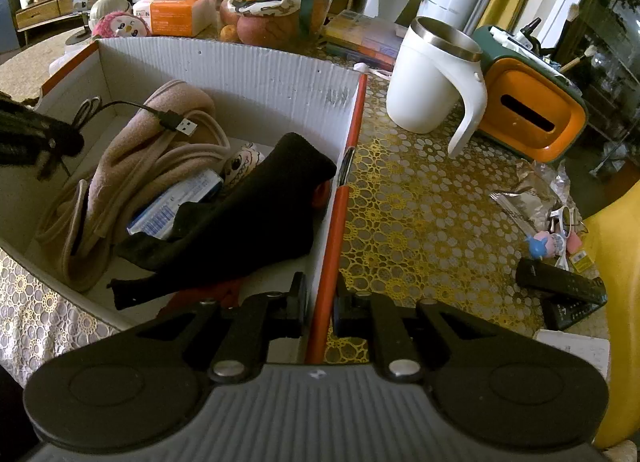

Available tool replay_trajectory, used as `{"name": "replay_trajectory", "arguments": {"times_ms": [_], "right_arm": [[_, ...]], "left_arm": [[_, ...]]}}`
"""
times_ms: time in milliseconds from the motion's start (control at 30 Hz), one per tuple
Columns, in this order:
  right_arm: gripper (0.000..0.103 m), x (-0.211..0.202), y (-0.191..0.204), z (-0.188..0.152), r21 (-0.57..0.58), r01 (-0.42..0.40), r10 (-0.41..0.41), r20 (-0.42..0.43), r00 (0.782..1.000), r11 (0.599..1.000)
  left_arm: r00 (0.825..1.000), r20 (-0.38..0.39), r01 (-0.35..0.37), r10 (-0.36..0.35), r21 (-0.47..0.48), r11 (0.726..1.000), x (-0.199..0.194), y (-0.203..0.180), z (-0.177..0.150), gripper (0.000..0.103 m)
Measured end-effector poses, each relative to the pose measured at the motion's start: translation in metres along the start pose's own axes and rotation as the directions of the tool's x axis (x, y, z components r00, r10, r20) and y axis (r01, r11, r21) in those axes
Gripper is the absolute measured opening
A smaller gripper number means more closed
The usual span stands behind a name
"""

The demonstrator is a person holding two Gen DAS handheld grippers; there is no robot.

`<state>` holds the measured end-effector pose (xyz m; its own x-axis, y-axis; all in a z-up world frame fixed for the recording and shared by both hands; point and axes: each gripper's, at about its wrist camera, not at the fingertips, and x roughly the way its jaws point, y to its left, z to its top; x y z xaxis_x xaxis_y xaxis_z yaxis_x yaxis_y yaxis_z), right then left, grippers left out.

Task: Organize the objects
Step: 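Lower the black cable into the box and open the left gripper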

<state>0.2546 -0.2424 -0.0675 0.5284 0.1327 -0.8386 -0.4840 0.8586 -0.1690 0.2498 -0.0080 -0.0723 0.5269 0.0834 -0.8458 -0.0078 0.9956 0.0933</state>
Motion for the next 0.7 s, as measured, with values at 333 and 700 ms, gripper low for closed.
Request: {"name": "replay_trajectory", "arguments": {"times_ms": [333,700], "right_arm": [[0.012,0.0,0.0,0.0,0.001,0.0,0.0,-0.001,1.0,1.0],[0.012,0.001,0.0,0.0,0.001,0.0,0.0,-0.002,1.0,1.0]], "left_arm": [[0.998,-0.066,0.016,-0.008,0.118,0.993,0.014,-0.02,-0.002,0.018],[0.996,-0.046,0.074,-0.07,0.084,0.994,-0.001,-0.009,-0.004,0.041]]}}
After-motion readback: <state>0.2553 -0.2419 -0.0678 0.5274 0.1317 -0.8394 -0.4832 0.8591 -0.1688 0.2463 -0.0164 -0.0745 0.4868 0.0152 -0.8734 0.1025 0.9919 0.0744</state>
